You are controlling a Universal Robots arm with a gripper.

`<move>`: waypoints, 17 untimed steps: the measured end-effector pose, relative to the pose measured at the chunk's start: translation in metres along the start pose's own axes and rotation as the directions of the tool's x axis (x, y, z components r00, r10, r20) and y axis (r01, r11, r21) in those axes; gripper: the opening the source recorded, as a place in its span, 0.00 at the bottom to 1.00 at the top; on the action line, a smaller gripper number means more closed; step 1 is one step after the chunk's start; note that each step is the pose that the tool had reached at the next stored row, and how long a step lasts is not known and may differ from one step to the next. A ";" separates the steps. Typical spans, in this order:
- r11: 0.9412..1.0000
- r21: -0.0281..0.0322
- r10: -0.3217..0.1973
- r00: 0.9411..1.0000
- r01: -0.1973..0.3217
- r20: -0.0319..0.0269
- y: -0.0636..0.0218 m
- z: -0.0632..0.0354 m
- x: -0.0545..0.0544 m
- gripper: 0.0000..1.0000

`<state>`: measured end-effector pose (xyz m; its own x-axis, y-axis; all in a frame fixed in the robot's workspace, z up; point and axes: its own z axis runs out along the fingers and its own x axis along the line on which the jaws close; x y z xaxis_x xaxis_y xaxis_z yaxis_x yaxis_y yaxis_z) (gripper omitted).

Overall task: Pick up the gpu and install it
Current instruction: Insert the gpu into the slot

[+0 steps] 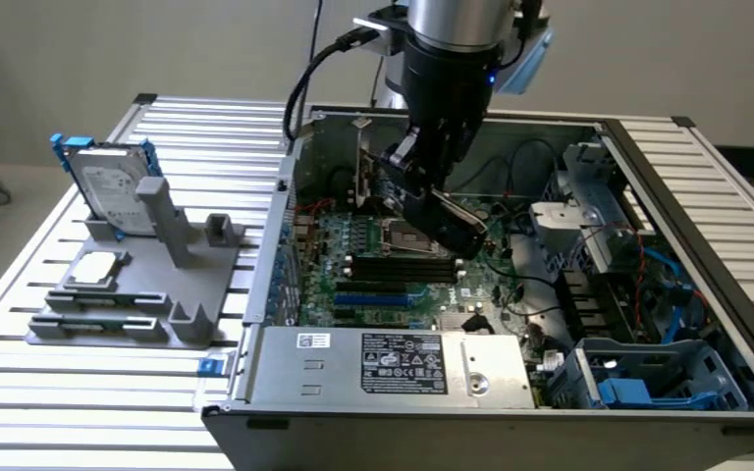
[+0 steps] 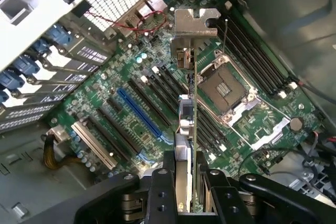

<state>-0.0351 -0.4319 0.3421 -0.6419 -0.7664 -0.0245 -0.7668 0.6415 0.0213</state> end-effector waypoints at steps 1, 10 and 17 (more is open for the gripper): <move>1.000 0.000 -0.018 1.000 0.018 0.001 0.0000 0.0006 0.000 0.26; 0.984 0.001 -0.181 0.984 0.181 0.006 -0.0002 0.0067 0.000 0.26; 0.953 0.000 -0.304 0.953 0.304 0.006 -0.0003 0.0119 0.000 0.26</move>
<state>-0.0351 -0.4319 0.3302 -0.3781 -0.9251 -0.0358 -0.9258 0.3779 0.0132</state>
